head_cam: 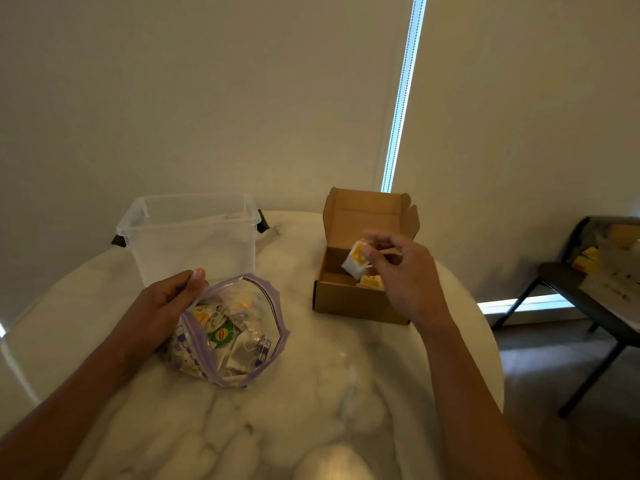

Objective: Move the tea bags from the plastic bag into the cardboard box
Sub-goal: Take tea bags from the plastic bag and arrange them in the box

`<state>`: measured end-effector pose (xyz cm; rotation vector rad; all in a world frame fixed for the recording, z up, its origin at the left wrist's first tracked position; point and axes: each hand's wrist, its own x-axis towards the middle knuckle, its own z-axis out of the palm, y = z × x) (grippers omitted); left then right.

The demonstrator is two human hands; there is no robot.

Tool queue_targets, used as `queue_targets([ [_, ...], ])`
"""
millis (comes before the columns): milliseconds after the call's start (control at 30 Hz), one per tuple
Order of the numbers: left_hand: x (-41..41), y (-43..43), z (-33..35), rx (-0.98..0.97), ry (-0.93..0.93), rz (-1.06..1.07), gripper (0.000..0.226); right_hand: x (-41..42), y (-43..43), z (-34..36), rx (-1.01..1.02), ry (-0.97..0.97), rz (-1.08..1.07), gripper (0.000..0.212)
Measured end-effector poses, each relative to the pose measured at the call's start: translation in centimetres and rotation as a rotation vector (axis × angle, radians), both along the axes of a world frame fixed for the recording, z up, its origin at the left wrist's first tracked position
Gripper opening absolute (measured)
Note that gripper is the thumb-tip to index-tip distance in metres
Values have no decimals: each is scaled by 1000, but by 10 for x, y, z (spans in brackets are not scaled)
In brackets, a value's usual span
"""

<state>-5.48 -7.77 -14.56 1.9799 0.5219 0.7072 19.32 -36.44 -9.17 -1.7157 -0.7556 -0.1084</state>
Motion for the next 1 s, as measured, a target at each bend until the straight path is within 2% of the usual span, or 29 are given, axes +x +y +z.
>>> queue_targets([
  [167, 0, -4, 1, -39, 3, 9, 69, -6, 10, -3, -175, -50, 119, 16],
  [300, 1, -4, 2, -32, 11, 11, 63, -4, 11, -5, -369, -175, 77, 13],
  [567, 1, -4, 3, -48, 11, 13, 58, -1, 8, -9, -491, -229, 3, 11],
  [667, 2, -4, 4, -45, 13, 9, 56, 2, 5, -8, -517, -235, -93, 15],
  [833, 1, -5, 5, -45, 22, 14, 56, 5, 4, -5, -429, -197, -238, 15],
  [1000, 1, -5, 5, -37, 14, 11, 58, 7, 1, -6, -402, -177, -270, 15],
])
